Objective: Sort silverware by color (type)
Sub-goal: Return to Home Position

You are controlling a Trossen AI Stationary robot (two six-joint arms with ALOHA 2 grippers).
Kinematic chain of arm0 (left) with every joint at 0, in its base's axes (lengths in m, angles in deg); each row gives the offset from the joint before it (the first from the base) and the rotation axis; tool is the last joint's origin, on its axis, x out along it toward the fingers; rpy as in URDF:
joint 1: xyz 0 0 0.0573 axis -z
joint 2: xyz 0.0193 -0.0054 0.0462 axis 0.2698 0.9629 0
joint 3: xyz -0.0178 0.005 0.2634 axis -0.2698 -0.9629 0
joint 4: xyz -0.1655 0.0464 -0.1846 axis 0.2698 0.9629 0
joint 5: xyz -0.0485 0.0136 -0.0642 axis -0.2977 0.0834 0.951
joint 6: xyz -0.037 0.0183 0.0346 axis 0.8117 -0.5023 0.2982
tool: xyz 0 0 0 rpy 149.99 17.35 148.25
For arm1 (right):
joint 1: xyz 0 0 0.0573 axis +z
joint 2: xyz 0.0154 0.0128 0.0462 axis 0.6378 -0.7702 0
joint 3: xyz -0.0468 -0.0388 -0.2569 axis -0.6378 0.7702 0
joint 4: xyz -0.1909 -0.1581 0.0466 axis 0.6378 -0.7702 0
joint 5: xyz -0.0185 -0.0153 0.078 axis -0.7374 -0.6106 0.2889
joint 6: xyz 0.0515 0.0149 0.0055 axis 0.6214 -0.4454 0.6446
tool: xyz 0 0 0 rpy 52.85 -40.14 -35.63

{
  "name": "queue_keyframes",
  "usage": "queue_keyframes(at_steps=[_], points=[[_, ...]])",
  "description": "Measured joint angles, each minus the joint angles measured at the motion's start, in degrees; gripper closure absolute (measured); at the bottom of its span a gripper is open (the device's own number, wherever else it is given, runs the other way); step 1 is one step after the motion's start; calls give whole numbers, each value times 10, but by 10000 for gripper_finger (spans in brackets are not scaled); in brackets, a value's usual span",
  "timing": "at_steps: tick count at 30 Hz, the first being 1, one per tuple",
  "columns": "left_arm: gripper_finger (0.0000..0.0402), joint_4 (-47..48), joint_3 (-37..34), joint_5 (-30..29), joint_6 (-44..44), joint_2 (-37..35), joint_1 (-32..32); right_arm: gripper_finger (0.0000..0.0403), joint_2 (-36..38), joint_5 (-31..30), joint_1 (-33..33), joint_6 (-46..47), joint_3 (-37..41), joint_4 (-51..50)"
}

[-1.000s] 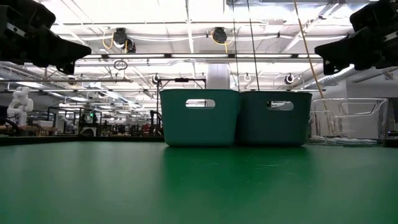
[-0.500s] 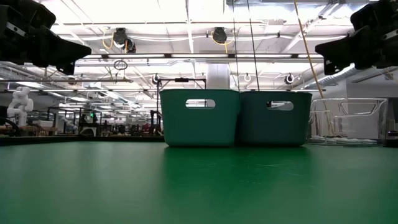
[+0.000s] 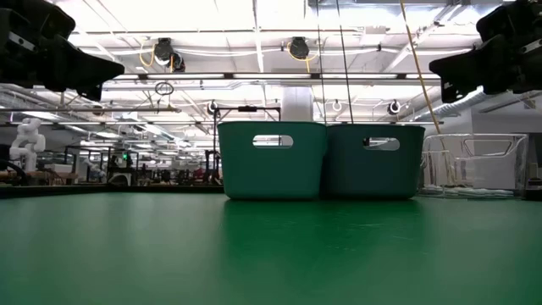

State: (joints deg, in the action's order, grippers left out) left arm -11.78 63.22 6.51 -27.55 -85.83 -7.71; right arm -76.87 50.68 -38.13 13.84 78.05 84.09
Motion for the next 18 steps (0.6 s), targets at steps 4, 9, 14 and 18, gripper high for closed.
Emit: queue_keyframes(at_steps=[4,9,14,18], points=[[401,-26,-9,15,-6,0,0,395,0,0,0,0,0,0],[401,-54,-20,31,-18,0,0,395,0,0,0,0,0,1],[401,-71,-20,28,-36,0,0,395,0,0,0,0,0,1],[401,-60,-20,28,-38,0,0,394,0,0,0,0,0,1]])
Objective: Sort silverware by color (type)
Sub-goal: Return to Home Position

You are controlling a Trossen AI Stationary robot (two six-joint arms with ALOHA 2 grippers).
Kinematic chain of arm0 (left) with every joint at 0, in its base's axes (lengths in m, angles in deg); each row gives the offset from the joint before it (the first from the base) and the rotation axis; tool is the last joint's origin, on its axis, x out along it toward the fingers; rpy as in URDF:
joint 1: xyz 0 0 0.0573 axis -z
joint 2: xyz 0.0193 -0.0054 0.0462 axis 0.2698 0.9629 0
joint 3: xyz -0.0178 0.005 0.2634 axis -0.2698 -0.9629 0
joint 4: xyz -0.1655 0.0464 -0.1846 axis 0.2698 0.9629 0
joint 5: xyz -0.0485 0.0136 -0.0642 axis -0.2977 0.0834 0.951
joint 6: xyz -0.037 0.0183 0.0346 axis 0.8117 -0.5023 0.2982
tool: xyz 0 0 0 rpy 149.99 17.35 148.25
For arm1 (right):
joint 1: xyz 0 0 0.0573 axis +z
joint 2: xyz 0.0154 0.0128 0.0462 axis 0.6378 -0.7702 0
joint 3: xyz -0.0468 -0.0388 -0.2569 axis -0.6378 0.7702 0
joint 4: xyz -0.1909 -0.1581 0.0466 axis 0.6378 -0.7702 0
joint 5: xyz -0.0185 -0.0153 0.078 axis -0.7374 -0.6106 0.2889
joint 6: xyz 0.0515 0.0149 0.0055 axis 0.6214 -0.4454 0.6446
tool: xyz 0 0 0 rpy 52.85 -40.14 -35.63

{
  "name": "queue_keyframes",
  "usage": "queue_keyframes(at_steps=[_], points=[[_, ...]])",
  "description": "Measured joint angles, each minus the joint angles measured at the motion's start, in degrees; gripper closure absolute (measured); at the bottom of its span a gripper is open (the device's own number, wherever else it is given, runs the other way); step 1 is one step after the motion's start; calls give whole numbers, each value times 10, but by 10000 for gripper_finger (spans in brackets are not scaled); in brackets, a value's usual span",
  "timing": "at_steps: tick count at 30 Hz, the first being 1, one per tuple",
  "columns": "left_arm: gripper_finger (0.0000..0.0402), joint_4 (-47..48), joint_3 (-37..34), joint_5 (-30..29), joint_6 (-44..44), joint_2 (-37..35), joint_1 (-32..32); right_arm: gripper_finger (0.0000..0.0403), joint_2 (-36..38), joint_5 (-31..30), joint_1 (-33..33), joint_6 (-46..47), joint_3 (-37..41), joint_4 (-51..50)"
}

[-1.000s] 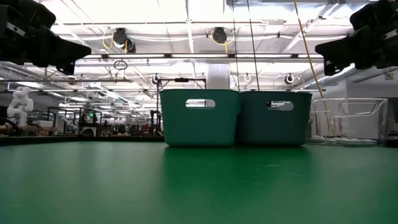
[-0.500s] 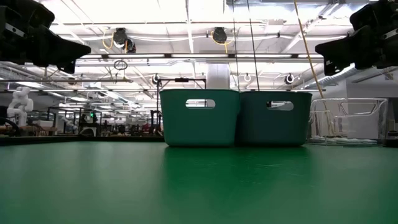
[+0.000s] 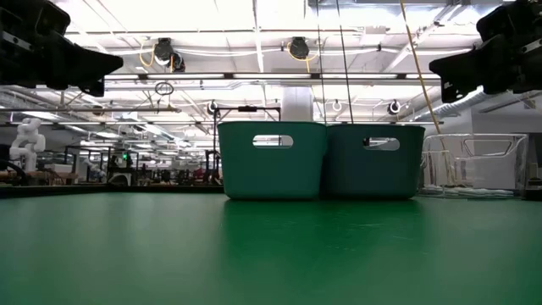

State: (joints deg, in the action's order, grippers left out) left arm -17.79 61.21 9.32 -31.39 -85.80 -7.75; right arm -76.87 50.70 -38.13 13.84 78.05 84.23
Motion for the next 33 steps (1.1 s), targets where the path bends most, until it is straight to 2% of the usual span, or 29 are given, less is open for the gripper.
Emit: queue_keyframes(at_steps=[7,12,33], points=[[401,-7,0,0,15,0,0,394,0,0,0,0,0,0],[401,4,0,-22,30,2,0,394,0,0,0,0,0,0],[386,8,1,-24,32,3,0,394,0,0,0,0,0,0]])
